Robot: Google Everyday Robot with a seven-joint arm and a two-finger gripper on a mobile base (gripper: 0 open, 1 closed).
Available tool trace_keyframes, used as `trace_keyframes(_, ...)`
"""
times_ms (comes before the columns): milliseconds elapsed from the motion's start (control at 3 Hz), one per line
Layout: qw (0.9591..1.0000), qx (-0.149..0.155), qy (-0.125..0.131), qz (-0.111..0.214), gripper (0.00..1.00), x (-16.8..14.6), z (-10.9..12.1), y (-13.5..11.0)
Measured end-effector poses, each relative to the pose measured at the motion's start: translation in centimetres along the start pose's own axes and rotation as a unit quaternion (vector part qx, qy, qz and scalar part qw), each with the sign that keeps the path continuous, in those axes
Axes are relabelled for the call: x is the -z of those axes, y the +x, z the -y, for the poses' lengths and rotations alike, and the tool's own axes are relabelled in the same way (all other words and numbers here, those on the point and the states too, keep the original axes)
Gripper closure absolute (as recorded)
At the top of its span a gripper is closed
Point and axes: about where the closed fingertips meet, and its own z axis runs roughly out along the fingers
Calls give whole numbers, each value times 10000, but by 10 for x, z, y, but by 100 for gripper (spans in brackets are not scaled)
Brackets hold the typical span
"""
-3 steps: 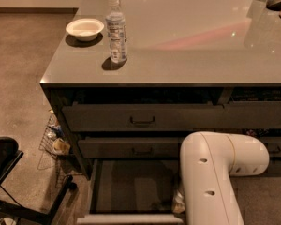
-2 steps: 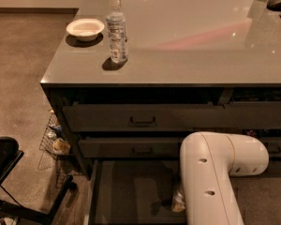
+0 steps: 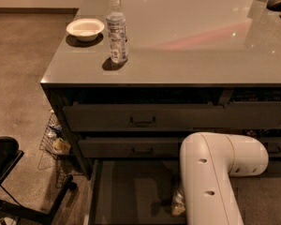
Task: Open bottom drawer
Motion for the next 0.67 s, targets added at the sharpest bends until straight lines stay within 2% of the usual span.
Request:
trace_keyframes(333,10000,-1,-19,0,5,-2,-2,0)
trace_keyframes(667,10000,-2,-29,0,0,-3,-3,0)
